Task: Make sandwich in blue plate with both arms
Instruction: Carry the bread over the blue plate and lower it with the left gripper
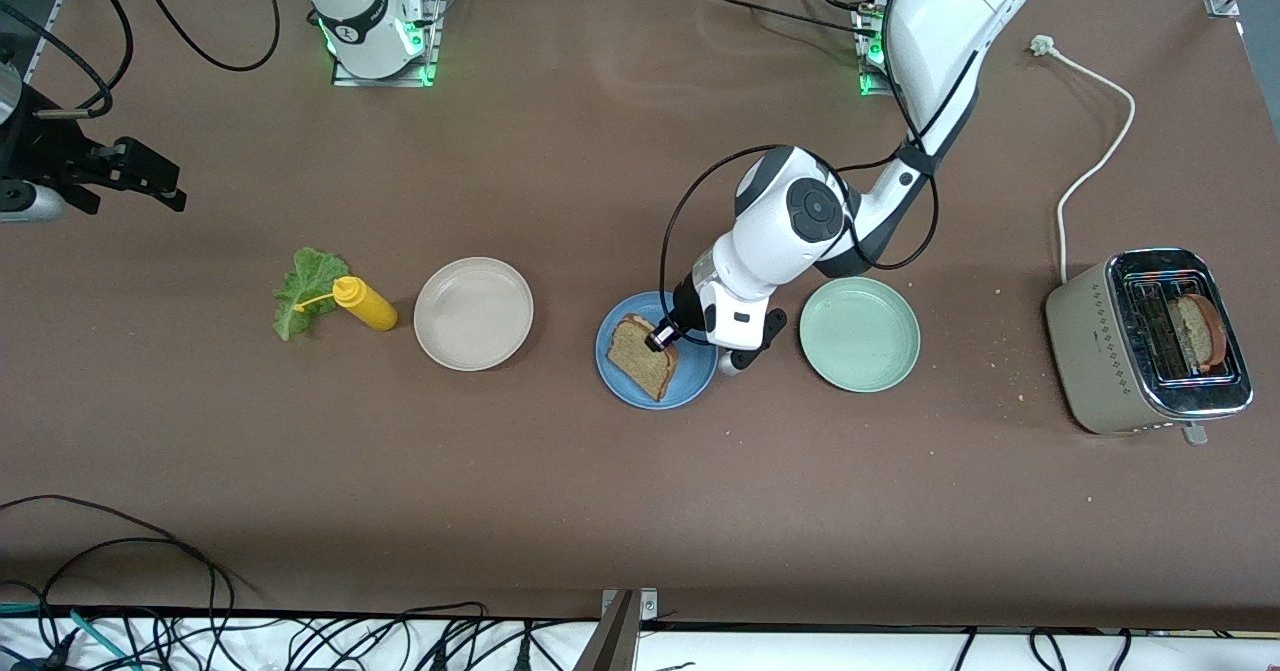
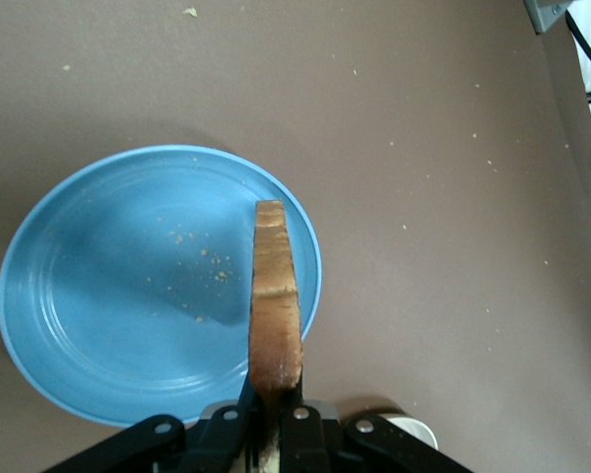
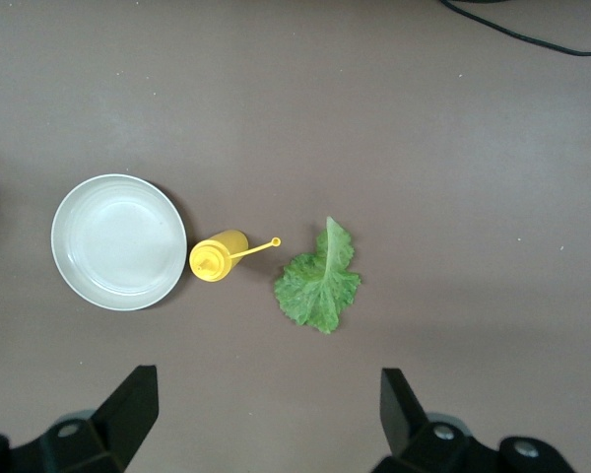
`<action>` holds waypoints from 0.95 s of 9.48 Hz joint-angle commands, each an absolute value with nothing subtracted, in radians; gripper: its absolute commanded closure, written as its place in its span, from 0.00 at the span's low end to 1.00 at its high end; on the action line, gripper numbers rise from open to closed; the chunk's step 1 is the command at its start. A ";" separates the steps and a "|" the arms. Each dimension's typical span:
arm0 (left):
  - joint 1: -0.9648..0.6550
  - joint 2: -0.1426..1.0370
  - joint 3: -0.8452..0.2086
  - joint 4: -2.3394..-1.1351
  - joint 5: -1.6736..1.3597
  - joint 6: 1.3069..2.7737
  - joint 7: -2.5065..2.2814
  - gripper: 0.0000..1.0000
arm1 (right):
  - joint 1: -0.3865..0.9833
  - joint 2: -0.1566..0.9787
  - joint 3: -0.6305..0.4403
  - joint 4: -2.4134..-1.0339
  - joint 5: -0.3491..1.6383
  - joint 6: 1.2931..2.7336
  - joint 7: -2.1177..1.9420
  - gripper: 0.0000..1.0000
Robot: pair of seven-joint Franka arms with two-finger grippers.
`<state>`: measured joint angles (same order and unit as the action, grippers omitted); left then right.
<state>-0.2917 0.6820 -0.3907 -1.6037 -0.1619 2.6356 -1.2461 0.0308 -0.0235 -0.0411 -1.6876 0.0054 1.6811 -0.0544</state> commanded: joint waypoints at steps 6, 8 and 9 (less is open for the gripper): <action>-0.387 0.716 -0.284 -1.542 -0.130 2.638 -1.296 0.59 | 0.035 -0.025 -0.043 -1.675 0.009 1.666 -0.061 0.00; -0.380 0.713 -0.282 -1.545 -0.129 2.634 -1.296 0.31 | 0.035 -0.025 -0.044 -1.678 0.011 1.664 -0.060 0.00; -0.380 0.710 -0.281 -1.549 -0.126 2.626 -1.278 0.18 | 0.035 -0.025 -0.043 -1.677 0.011 1.664 -0.060 0.00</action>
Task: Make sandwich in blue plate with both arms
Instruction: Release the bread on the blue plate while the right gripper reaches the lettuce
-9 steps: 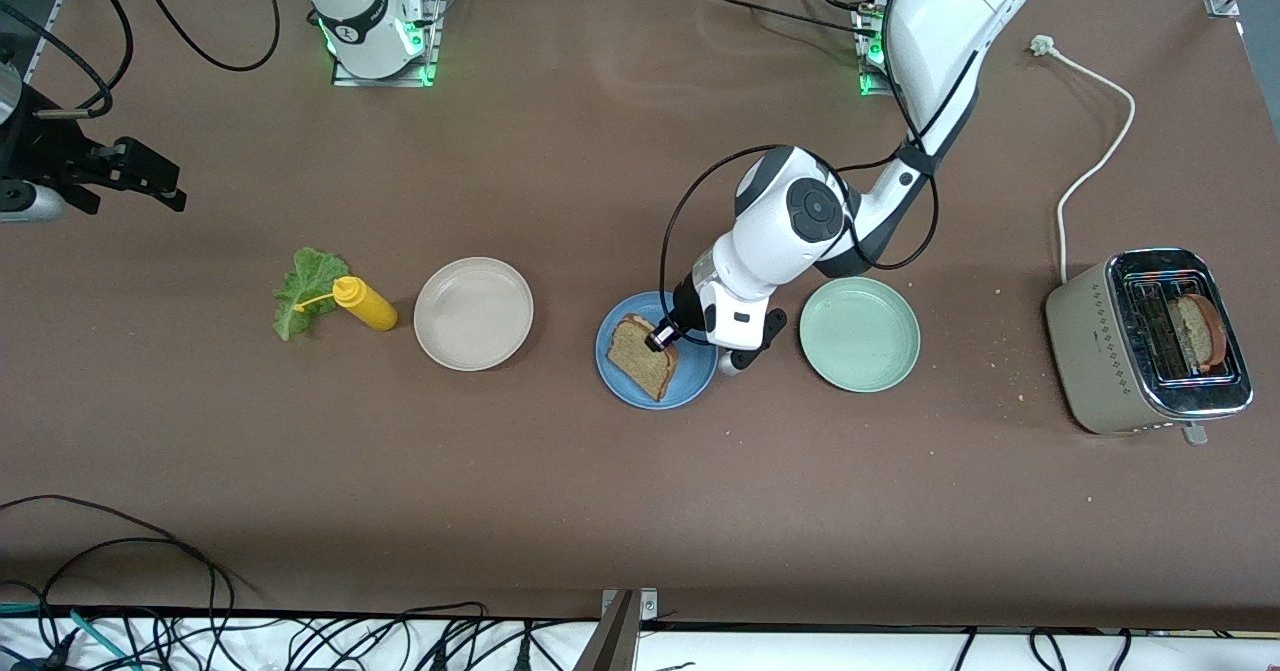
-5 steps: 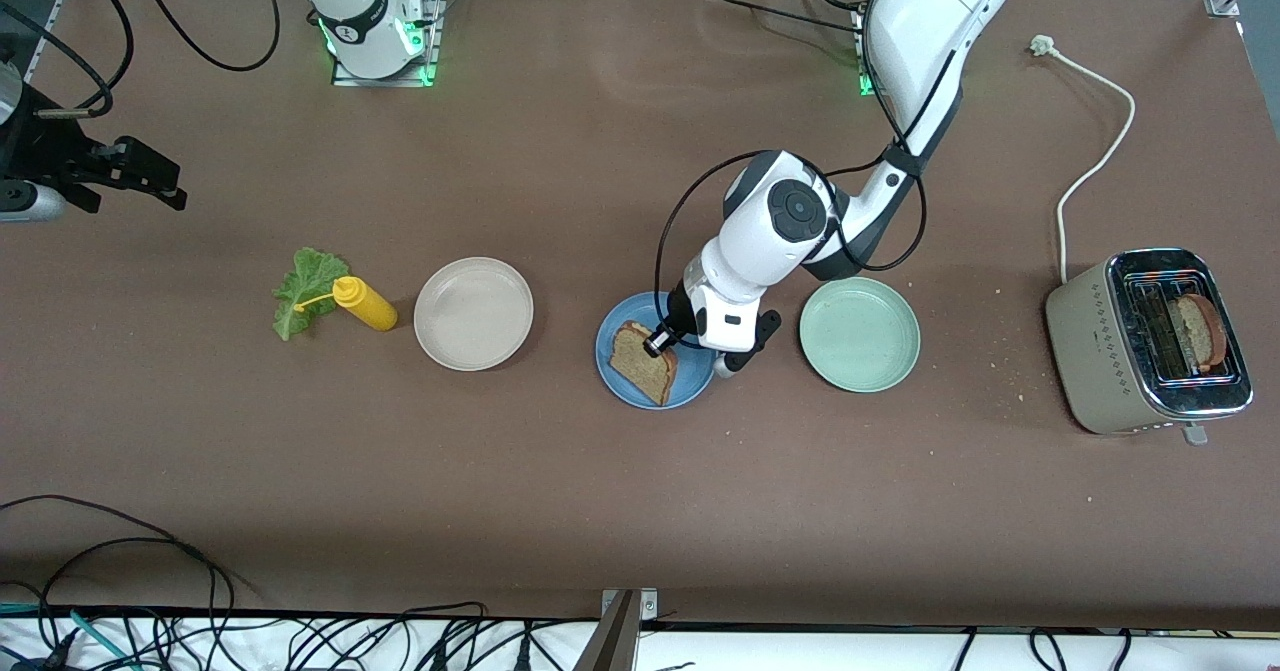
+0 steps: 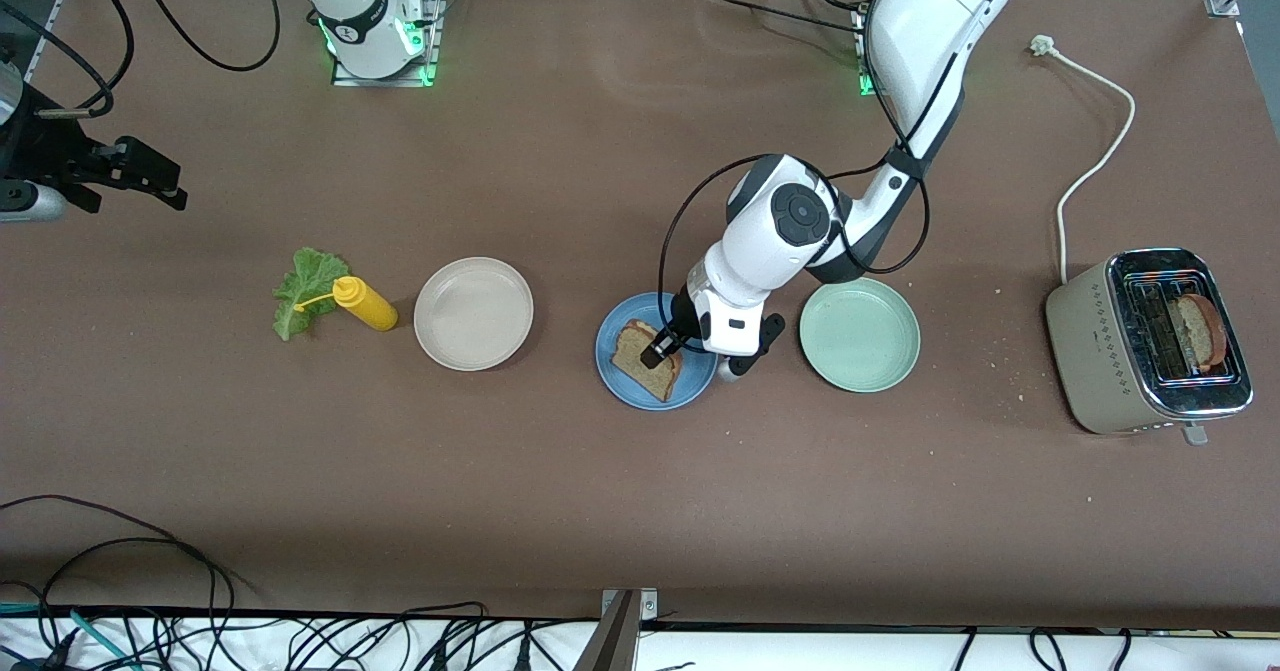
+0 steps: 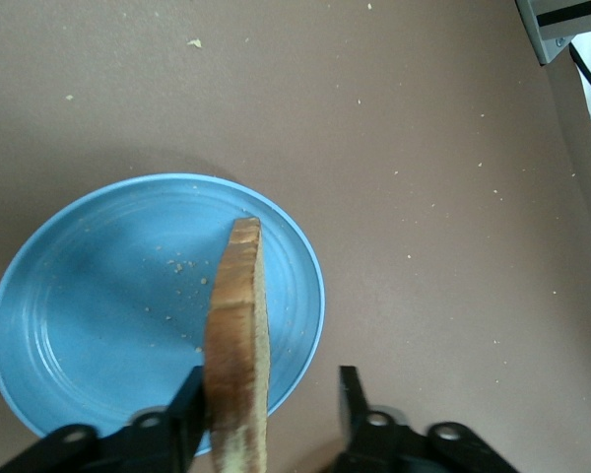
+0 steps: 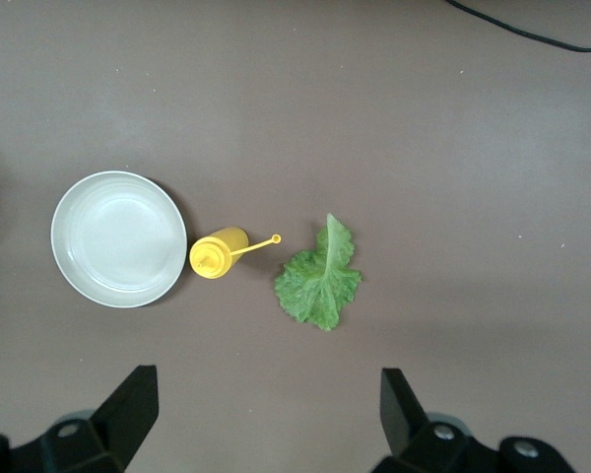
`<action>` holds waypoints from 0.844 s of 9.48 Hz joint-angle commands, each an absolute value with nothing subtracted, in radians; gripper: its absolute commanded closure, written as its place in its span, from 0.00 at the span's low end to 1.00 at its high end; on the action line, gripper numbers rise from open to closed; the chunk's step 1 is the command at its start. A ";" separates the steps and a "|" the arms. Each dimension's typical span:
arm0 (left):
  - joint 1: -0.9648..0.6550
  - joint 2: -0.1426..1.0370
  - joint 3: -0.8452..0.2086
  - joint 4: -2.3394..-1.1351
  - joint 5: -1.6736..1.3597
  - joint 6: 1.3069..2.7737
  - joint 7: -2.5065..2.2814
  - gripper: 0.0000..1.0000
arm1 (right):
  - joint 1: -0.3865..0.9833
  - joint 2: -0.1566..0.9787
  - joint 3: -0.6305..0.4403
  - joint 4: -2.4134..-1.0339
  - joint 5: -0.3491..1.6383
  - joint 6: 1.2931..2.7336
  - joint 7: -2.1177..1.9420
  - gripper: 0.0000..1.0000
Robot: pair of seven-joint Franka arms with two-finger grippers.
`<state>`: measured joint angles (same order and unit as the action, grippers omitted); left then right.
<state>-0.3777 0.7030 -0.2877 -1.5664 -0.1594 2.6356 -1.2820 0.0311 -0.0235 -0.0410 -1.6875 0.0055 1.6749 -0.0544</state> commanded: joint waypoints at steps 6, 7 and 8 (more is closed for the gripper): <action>-0.276 0.664 -0.285 -1.546 -0.120 2.308 -0.984 0.02 | 0.035 -0.026 -0.043 -1.681 0.020 1.661 -0.060 0.00; -0.252 0.641 -0.285 -1.546 -0.120 2.259 -0.948 0.00 | 0.034 -0.025 -0.046 -1.683 0.024 1.660 -0.060 0.00; -0.215 0.612 -0.285 -1.546 -0.120 2.194 -0.913 0.00 | 0.034 -0.025 -0.046 -1.683 0.025 1.660 -0.060 0.00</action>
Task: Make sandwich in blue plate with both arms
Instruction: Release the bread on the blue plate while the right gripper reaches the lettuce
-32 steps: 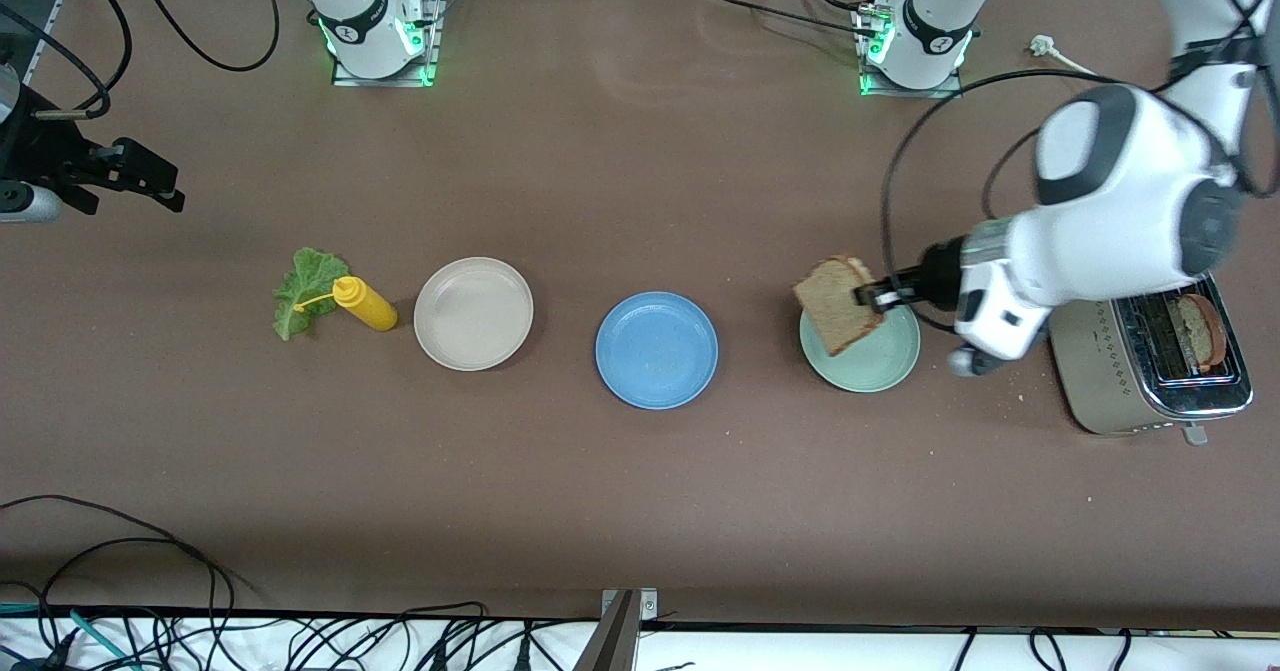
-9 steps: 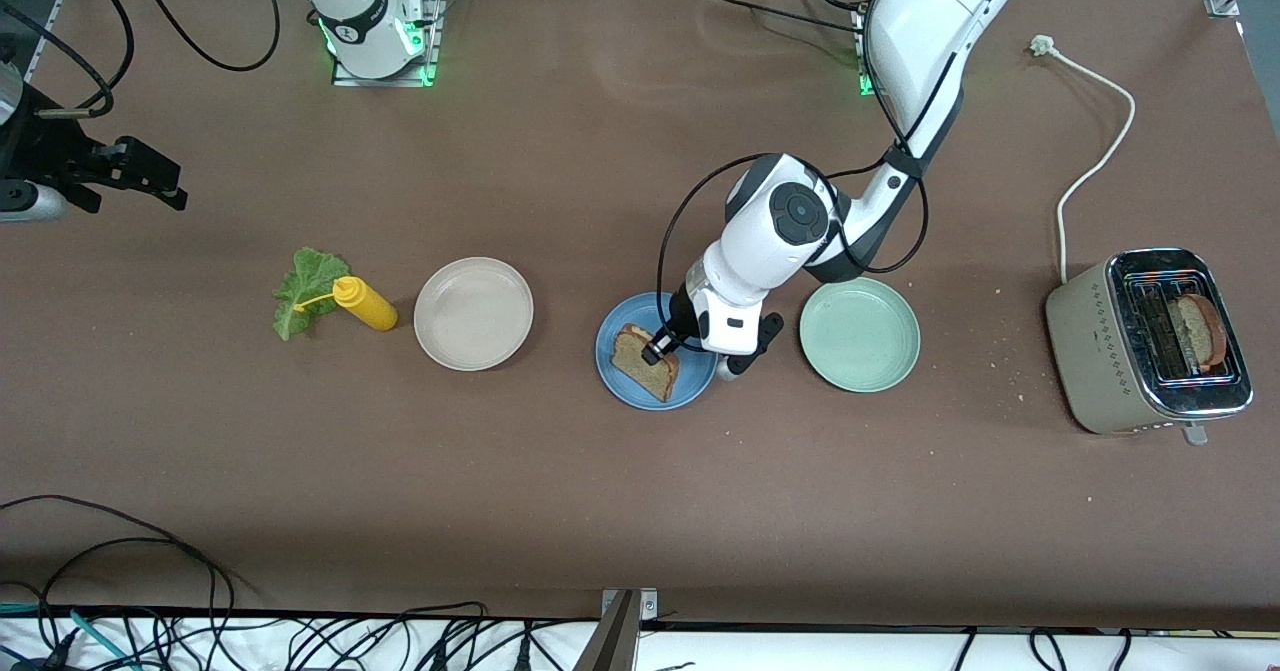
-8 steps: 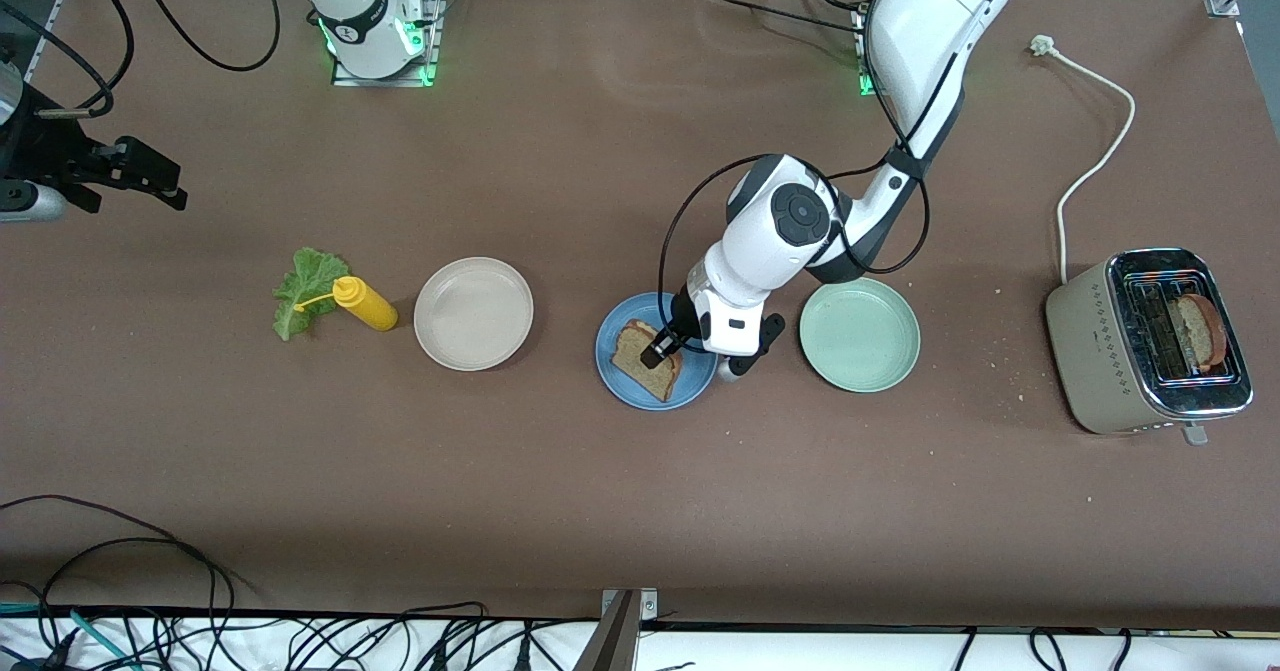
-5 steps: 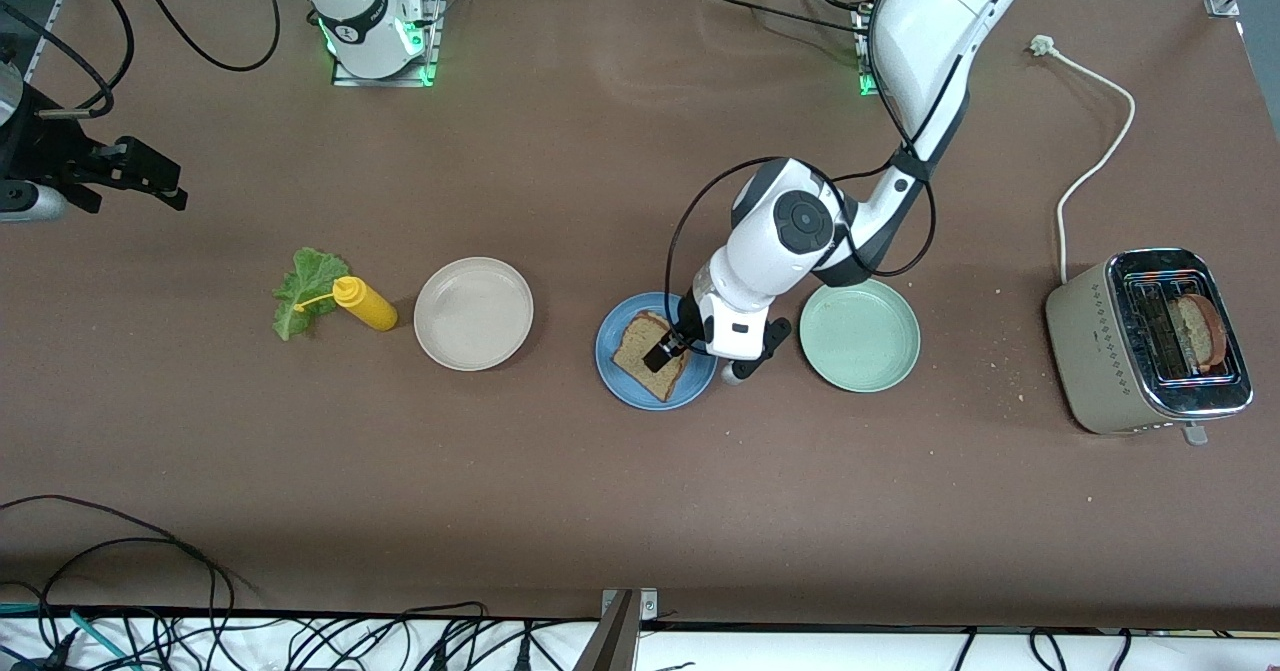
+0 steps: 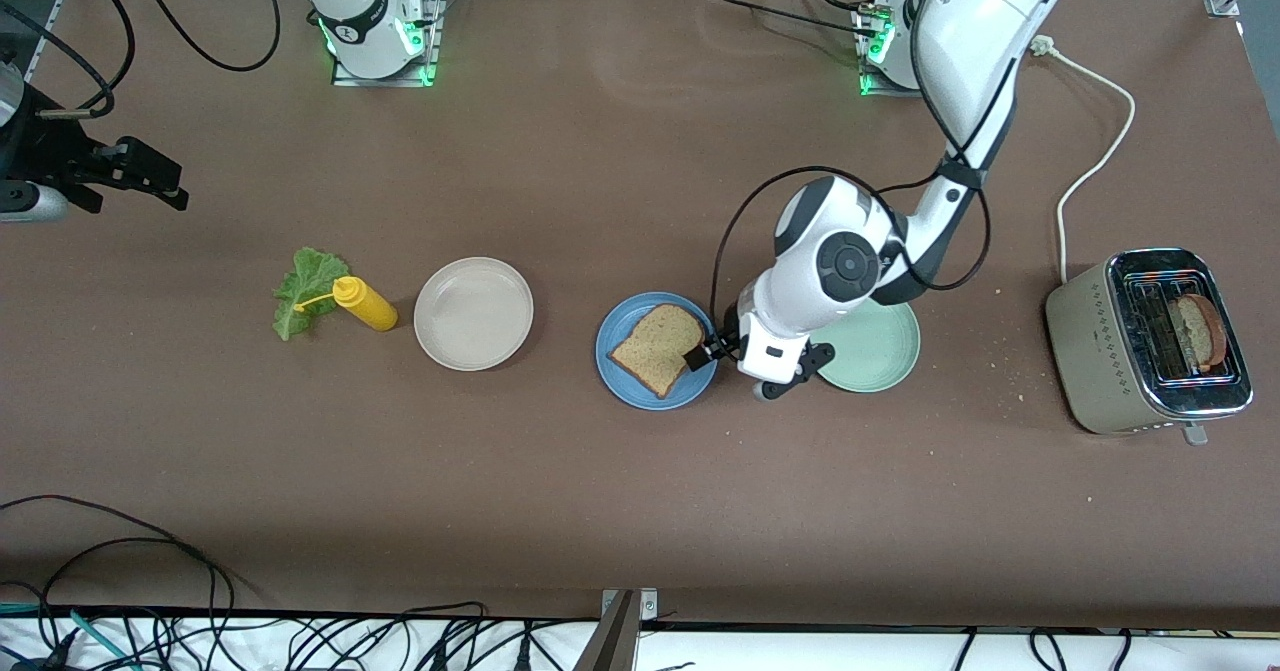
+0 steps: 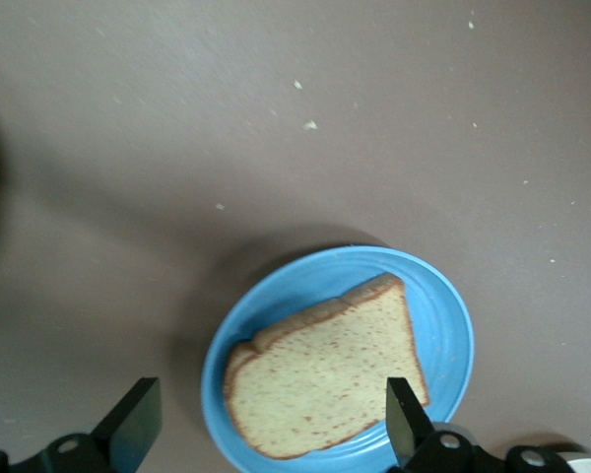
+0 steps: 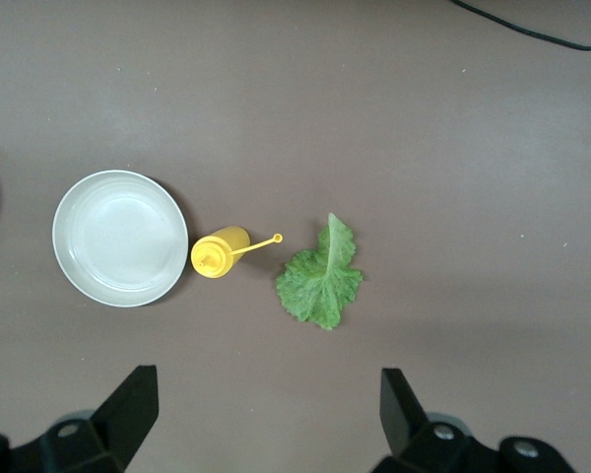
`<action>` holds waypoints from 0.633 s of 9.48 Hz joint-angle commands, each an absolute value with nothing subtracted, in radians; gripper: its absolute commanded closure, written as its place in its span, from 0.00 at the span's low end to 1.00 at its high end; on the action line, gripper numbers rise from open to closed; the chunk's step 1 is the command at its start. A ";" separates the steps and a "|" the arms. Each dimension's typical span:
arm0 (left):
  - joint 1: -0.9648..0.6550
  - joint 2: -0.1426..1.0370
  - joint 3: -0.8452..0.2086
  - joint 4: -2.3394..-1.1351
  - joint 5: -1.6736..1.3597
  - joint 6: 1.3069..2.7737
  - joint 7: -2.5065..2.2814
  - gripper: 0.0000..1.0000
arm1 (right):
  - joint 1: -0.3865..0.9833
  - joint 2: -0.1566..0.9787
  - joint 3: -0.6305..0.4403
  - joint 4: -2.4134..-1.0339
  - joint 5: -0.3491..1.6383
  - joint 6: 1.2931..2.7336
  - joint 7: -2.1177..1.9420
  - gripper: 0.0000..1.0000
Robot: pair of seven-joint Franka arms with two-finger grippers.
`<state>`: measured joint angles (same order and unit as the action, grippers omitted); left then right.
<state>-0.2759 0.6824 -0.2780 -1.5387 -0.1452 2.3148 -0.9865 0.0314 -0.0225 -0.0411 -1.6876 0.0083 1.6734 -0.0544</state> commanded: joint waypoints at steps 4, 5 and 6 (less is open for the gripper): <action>0.044 0.416 -0.285 -1.540 -0.120 1.869 -0.589 0.00 | 0.028 -0.020 -0.061 -1.709 0.043 1.675 -0.060 0.00; 0.120 0.370 -0.284 -1.540 -0.120 1.805 -0.461 0.00 | 0.026 0.017 -0.111 -1.713 0.123 1.693 -0.073 0.00; 0.197 0.335 -0.282 -1.537 -0.118 1.764 -0.368 0.01 | 0.026 0.032 -0.123 -1.715 0.173 1.690 -0.077 0.00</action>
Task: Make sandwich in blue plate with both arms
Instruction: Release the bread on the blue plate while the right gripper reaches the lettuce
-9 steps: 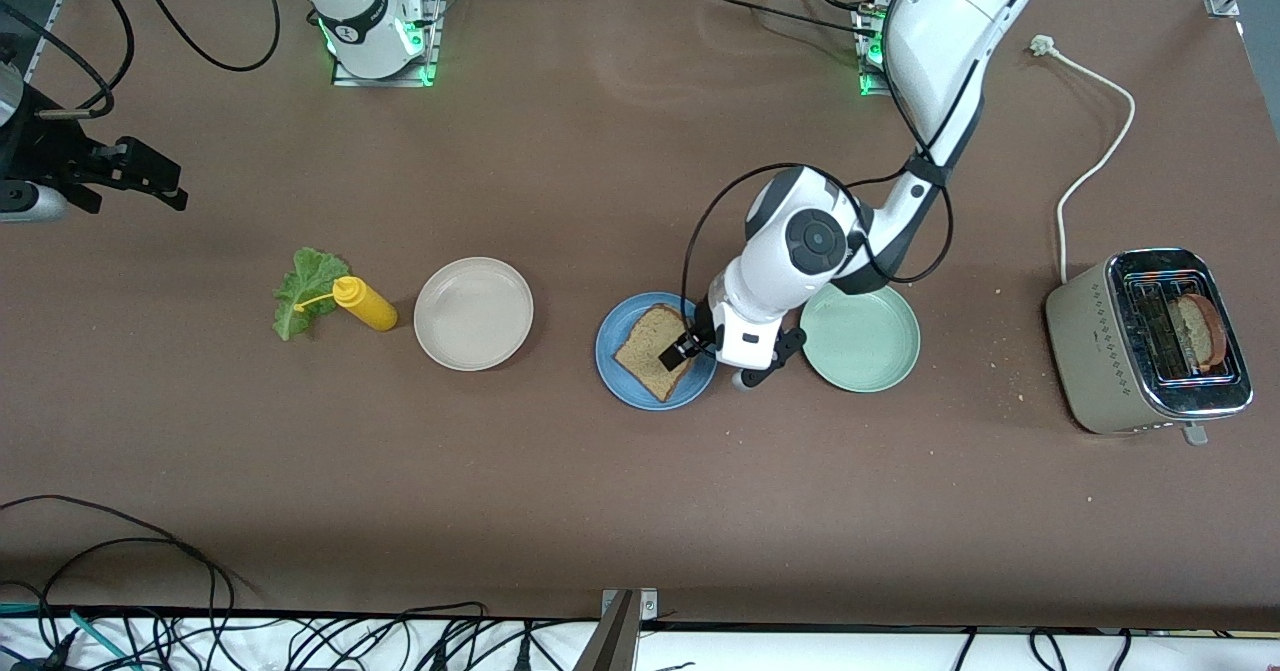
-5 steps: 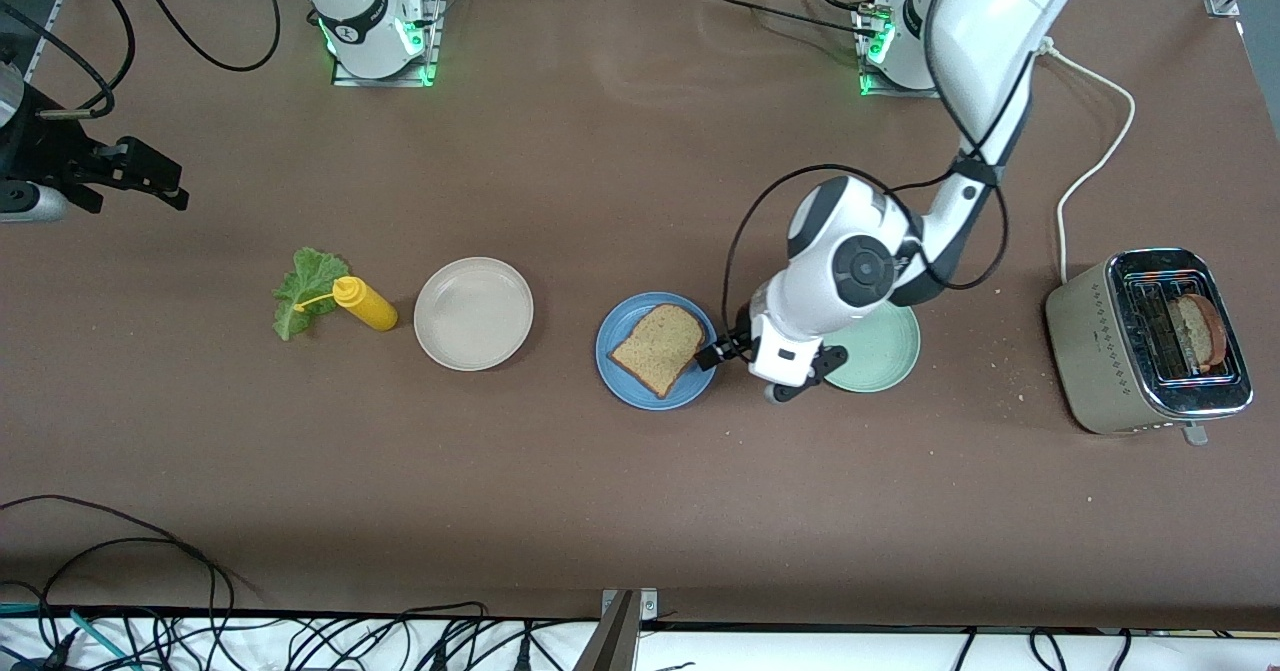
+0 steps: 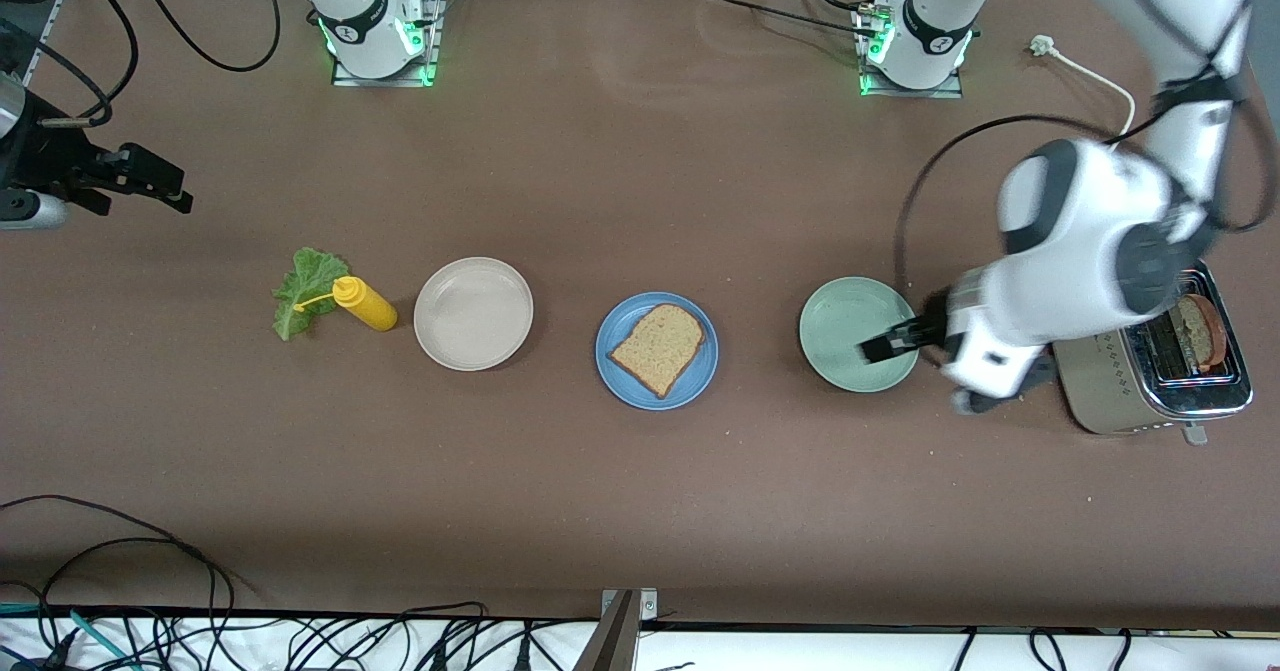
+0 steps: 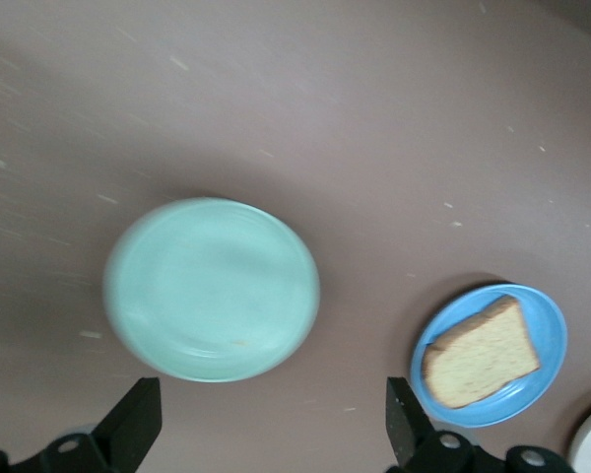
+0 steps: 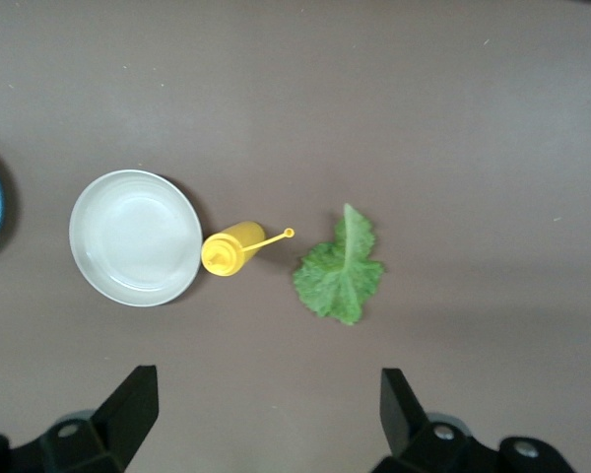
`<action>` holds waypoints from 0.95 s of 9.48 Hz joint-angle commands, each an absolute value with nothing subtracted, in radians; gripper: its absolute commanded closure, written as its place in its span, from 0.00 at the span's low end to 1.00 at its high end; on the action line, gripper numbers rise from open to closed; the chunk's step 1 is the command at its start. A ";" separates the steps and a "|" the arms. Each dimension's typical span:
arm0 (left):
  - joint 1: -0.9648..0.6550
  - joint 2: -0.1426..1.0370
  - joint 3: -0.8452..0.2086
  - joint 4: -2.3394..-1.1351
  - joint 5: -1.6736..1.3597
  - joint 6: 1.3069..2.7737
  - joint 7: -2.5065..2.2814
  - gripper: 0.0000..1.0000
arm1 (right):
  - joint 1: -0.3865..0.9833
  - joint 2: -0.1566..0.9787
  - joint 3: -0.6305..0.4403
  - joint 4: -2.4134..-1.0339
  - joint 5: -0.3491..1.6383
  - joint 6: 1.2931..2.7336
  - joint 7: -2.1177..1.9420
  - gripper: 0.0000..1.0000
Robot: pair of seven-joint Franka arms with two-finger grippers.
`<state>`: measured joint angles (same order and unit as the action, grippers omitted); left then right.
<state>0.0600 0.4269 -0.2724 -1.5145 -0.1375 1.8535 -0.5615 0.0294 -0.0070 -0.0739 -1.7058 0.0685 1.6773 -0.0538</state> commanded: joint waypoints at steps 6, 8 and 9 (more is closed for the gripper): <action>0.446 0.305 -0.278 -1.482 0.140 1.732 -0.057 0.06 | 0.015 0.175 -0.160 -1.721 0.039 1.741 -0.072 0.00; 0.506 0.336 -0.278 -1.482 0.138 1.743 0.038 0.06 | 0.012 0.230 -0.176 -1.813 0.028 1.907 -0.060 0.00; 0.508 0.353 -0.278 -1.480 0.135 1.743 0.041 0.00 | 0.009 0.259 -0.176 -1.872 0.031 2.010 -0.051 0.00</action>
